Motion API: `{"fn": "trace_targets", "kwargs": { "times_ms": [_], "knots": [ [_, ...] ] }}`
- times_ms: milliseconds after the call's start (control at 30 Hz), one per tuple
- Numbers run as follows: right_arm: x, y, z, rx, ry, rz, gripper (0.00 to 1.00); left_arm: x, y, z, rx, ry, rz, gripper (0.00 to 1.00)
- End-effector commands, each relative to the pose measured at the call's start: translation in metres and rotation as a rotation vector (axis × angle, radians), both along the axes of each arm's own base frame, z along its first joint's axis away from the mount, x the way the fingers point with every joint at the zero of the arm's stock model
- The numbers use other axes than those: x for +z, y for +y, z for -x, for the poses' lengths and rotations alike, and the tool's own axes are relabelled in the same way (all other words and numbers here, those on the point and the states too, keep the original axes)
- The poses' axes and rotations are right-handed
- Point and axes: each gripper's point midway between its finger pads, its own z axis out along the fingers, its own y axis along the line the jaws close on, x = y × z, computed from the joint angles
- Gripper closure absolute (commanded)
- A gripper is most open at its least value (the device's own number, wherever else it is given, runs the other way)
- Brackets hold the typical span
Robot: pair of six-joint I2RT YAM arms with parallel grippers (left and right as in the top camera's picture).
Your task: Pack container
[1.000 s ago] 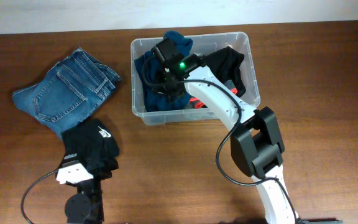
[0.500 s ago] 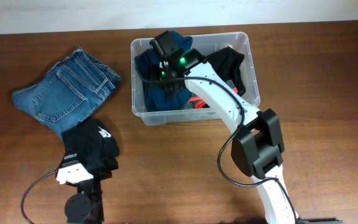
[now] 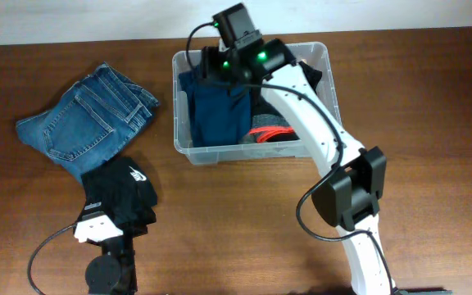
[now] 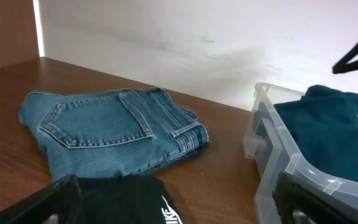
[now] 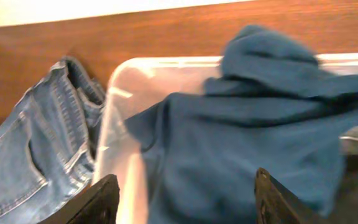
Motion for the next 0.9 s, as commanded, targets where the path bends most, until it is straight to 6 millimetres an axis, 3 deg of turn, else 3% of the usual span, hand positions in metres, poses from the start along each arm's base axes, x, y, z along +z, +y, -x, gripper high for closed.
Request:
{"fn": "trace_targets", "kwargs": {
  "times_ms": [0,133,167,233,300,467,600,867],
  "knots": [
    [0.018,-0.006,-0.005,-0.011,-0.048,0.004,0.38,-0.001,0.001,0.0,0.004,-0.001,-0.012,0.01],
    [0.019,-0.008,-0.008,-0.021,-0.061,0.014,0.39,-0.001,0.001,0.0,0.004,-0.002,-0.012,0.01],
    [0.019,-0.011,-0.01,-0.033,-0.071,0.028,0.45,-0.001,0.001,0.0,0.004,-0.002,-0.012,0.01],
    [0.02,-0.022,-0.017,-0.081,-0.104,0.076,0.64,-0.001,0.001,0.0,0.004,-0.002,-0.012,0.01],
    [0.022,-0.034,-0.026,-0.105,-0.162,0.158,0.96,-0.001,0.001,0.0,0.004,-0.002,-0.012,0.01],
    [0.024,-0.045,-0.031,-0.151,-0.184,0.201,0.96,-0.001,0.001,0.0,0.004,-0.001,-0.012,0.01],
    [0.013,-0.044,-0.033,-0.149,-0.171,0.209,0.96,-0.001,0.001,0.0,0.004,-0.002,-0.012,0.01],
    [-0.044,-0.027,-0.033,-0.078,-0.064,0.199,0.96,-0.001,0.001,0.0,0.004,-0.002,-0.012,0.01]
  ]
}}
